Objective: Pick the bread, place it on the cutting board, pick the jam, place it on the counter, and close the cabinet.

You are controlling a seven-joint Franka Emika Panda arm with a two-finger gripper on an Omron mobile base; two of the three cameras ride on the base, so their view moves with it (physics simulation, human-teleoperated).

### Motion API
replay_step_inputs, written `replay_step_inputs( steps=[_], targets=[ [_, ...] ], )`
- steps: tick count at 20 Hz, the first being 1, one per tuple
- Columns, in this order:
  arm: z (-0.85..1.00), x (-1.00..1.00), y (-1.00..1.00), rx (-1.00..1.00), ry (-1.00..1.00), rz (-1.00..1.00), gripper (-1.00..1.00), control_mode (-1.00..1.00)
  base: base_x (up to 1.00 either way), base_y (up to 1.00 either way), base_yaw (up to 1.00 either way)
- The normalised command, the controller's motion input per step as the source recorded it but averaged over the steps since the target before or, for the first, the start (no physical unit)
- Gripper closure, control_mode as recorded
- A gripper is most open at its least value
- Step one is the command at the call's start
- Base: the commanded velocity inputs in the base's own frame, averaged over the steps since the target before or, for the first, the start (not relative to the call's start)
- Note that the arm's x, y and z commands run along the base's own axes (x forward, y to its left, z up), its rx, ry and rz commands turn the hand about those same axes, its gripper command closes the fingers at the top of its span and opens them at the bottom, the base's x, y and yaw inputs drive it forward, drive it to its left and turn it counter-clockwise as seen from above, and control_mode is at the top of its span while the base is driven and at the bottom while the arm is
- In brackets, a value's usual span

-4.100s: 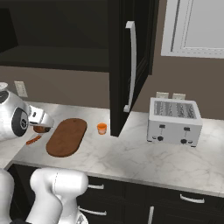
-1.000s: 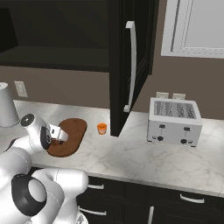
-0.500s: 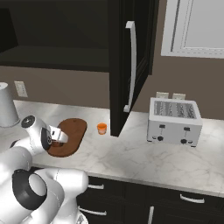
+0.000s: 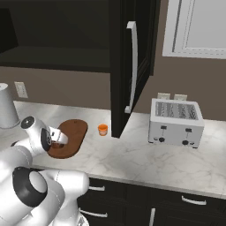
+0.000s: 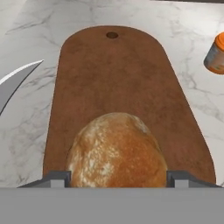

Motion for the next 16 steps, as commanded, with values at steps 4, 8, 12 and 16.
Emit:
replay_step_inputs(
  steps=[4,8,12,16],
  targets=[
    [0.00,0.00,0.00,0.00,0.00,0.00,-1.00,-1.00,0.00,0.00,0.00],
    [0.00,0.00,0.00,0.00,0.00,0.00,-1.00,-1.00,0.00,0.00,0.00],
    [0.00,0.00,0.00,0.00,0.00,0.00,-1.00,-1.00,0.00,0.00,0.00],
    [0.00,-0.01,0.00,0.00,-0.01,0.00,-1.00,-1.00,0.00,0.00,0.00]
  ],
)
